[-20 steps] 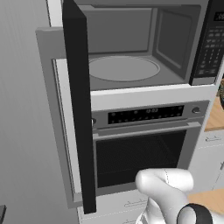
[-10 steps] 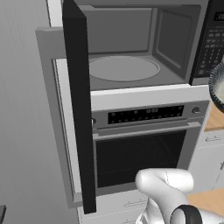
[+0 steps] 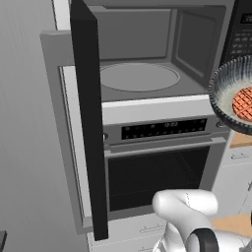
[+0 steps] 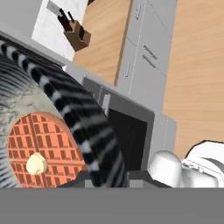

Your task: Open the microwave, place the bowl with waffle inside the microwave, then close the microwave door and turn it on.

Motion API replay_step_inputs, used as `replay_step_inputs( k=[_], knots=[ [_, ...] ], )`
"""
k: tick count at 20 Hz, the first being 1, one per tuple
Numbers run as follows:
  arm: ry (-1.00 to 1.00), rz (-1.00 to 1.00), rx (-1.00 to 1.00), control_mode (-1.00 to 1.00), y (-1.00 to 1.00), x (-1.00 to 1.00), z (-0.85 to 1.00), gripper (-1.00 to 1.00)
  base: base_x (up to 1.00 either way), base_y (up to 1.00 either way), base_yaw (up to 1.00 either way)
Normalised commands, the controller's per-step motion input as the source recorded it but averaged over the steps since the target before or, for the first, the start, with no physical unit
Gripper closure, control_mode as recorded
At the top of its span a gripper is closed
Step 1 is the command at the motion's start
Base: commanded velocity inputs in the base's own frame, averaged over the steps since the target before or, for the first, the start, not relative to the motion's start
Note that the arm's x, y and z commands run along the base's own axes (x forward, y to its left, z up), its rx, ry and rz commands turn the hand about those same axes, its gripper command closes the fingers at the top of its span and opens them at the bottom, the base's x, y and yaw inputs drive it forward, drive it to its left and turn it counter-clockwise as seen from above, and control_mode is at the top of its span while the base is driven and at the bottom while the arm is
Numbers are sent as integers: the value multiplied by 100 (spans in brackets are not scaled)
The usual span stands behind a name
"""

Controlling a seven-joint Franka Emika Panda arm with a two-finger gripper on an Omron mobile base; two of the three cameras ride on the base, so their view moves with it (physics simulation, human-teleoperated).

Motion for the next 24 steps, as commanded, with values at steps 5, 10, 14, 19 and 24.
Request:
replay_step_inputs(
  k=[5,10,14,19,24],
  knots=[
    [0,9,3,-100,59,48,0,100,0,0,0],
    [1,0,5,-100,18,84,0,100,0,0,0],
    [0,0,1,-100,18,86,-12,100,0,0,0],
    [0,0,0,-100,12,65,-13,100,0,0,0],
    [0,0,0,-100,31,55,-3,100,0,0,0]
  ],
)
